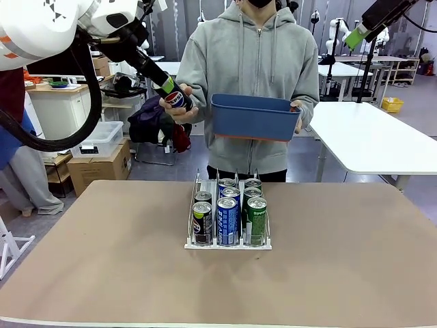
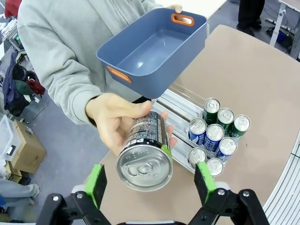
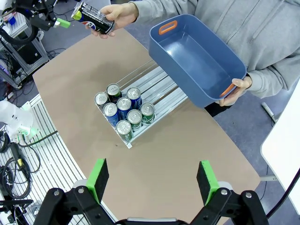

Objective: Fill the beverage cans into the dispenser.
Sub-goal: Pick up the Pepsi coke handed by the human.

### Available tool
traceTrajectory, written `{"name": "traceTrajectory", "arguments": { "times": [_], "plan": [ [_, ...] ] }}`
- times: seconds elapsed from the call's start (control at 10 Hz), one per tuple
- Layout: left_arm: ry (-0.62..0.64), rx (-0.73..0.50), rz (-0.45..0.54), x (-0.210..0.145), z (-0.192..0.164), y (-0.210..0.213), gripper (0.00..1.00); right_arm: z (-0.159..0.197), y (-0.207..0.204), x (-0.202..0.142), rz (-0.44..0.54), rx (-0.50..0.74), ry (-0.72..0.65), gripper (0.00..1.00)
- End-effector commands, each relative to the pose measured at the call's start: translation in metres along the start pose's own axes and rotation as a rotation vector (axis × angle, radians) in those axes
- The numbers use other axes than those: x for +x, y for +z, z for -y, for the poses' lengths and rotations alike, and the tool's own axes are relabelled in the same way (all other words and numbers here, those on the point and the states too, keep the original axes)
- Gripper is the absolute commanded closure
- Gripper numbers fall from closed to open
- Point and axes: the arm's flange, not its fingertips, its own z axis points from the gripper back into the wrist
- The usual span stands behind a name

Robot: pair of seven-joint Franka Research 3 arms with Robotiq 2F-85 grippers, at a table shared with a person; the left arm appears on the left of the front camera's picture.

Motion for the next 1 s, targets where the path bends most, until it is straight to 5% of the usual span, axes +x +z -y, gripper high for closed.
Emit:
{"name": "traceTrajectory", "arguments": {
  "times": [0.0, 0.9],
  "plan": [
    [-0.002, -0.038, 0.029, -0.002, -0.010, -0.009, 0.00, 0.000, 0.000, -0.001, 0.001, 0.002, 0.000, 0.00],
    [0.062, -0.103, 0.047, -0.008, -0.026, -0.043, 0.00, 0.000, 0.000, -0.001, 0.001, 0.002, 0.000, 0.00]
  ]
}}
